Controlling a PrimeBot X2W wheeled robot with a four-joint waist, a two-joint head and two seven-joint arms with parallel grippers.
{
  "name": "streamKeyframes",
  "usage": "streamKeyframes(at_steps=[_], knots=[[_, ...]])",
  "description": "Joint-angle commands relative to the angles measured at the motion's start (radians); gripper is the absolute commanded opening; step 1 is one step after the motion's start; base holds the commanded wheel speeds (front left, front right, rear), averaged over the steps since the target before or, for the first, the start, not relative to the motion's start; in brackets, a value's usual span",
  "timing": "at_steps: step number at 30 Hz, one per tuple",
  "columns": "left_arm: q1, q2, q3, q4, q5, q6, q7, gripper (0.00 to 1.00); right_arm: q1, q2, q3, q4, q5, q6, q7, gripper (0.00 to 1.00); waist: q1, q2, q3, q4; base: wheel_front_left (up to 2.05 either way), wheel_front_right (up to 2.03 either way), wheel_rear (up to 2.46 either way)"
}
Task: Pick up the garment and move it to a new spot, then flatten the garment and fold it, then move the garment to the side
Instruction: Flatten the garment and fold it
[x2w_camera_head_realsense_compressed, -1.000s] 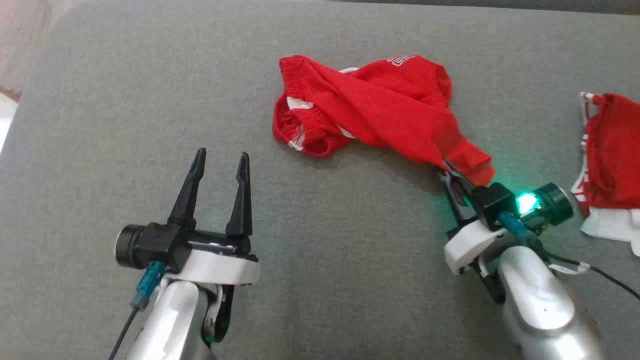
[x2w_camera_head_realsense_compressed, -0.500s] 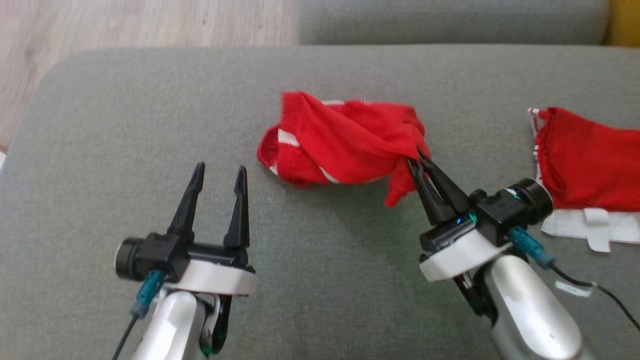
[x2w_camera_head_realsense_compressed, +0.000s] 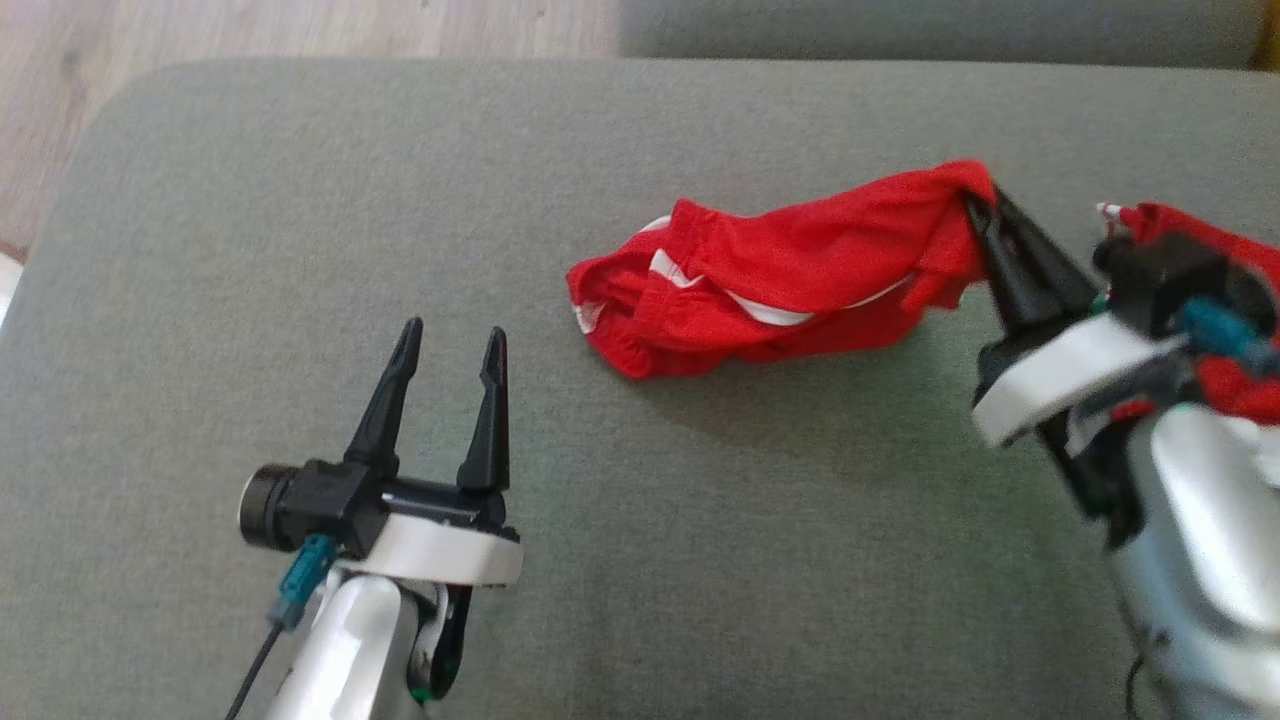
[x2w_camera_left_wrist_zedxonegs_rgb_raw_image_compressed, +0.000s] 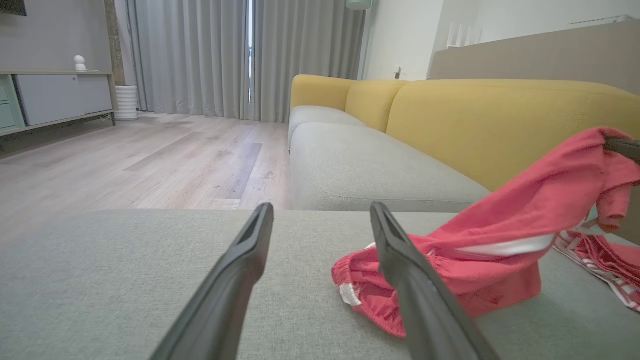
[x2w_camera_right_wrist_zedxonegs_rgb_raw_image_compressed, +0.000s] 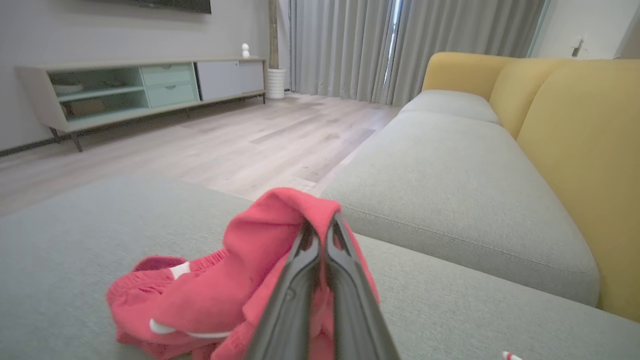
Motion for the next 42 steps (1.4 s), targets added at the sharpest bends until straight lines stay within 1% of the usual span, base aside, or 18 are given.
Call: streamKeyframes(at_steps=[1, 2, 3, 8, 16, 17, 18, 21, 24, 27, 30, 36, 38, 42], knots=[[-0.058, 0.003, 0.024, -0.027, 0.01, -0.005, -0.01, 1.0, -0.081, -0.033, 0.006, 0.025, -0.001, 0.007, 0.018, 0.0, 0.0, 0.0, 0.029, 0.024, 0.0, 0.0, 0.0], [-0.064, 0.002, 0.02, -0.026, 0.01, -0.006, -0.01, 1.0, -0.1, -0.04, -0.004, 0.065, 0.009, 0.007, 0.028, 0.0, 0.0, 0.0, 0.034, 0.031, 0.0, 0.0, 0.0], [-0.064, 0.002, 0.02, -0.026, 0.01, -0.006, -0.01, 1.0, -0.1, -0.04, -0.004, 0.065, 0.009, 0.007, 0.028, 0.0, 0.0, 0.0, 0.034, 0.031, 0.0, 0.0, 0.0], [-0.084, 0.0, 0.009, -0.018, 0.006, -0.008, -0.01, 1.0, -0.193, -0.096, 0.014, 0.242, 0.009, 0.007, 0.04, 0.0, 0.0, 0.0, 0.059, 0.058, 0.0, 0.0, 0.0], [-0.098, -0.003, -0.009, -0.012, -0.002, -0.007, -0.01, 1.0, -0.328, -0.107, 0.052, 0.508, 0.065, 0.007, 0.063, 0.0, 0.0, 0.0, 0.087, 0.077, 0.0, 0.0, 0.0], [-0.101, -0.003, -0.012, -0.011, -0.004, -0.006, -0.01, 1.0, -0.357, -0.109, 0.054, 0.588, 0.064, 0.007, 0.094, 0.48, 0.0, 0.0, 0.091, 0.079, 0.0, 0.0, 0.0], [-0.103, -0.003, -0.013, -0.01, -0.005, -0.005, -0.01, 1.0, -0.371, -0.111, 0.057, 0.624, 0.055, 0.007, 0.107, 1.0, 0.0, 0.0, 0.092, 0.079, 0.0, 0.0, 0.0], [-0.109, -0.003, -0.017, -0.008, -0.008, -0.003, -0.01, 1.0, -0.408, -0.105, 0.06, 0.696, 0.032, 0.007, 0.095, 1.0, 0.0, 0.0, 0.095, 0.076, 0.0, 0.0, 0.0], [-0.113, -0.004, -0.016, -0.007, -0.009, 0.0, -0.01, 1.0, -0.436, -0.093, 0.049, 0.739, 0.03, 0.007, 0.049, 1.0, 0.0, 0.0, 0.092, 0.063, 0.0, 0.0, 0.0], [-0.114, -0.004, -0.011, -0.007, -0.007, 0.002, -0.01, 1.0, -0.451, -0.083, 0.043, 0.754, 0.022, 0.007, -0.018, 1.0, 0.0, 0.0, 0.083, 0.042, 0.0, 0.0, 0.0], [-0.112, -0.004, -0.002, -0.012, -0.003, 0.001, -0.01, 1.0, -0.451, -0.068, 0.023, 0.739, 0.023, 0.007, -0.104, 1.0, 0.0, 0.0, 0.07, 0.015, 0.0, 0.0, 0.0], [-0.099, -0.003, 0.04, -0.046, -0.002, 0.002, -0.01, 1.0, -0.37, -0.013, -0.023, 0.614, 0.04, 0.007, -0.269, 1.0, 0.0, 0.0, 0.047, -0.06, 0.0, 0.0, 0.0], [-0.093, -0.002, 0.05, -0.055, 0.002, 0.0, -0.01, 1.0, -0.316, 0.01, -0.049, 0.551, 0.029, 0.007, -0.297, 1.0, 0.0, 0.0, 0.038, -0.085, 0.0, 0.0, 0.0], [-0.083, -0.002, 0.063, -0.069, 0.007, -0.004, -0.01, 1.0, -0.171, 0.082, -0.125, 0.4, -0.013, 0.007, -0.32, 1.0, 0.0, 0.0, 0.025, -0.125, 0.0, 0.0, 0.0]])
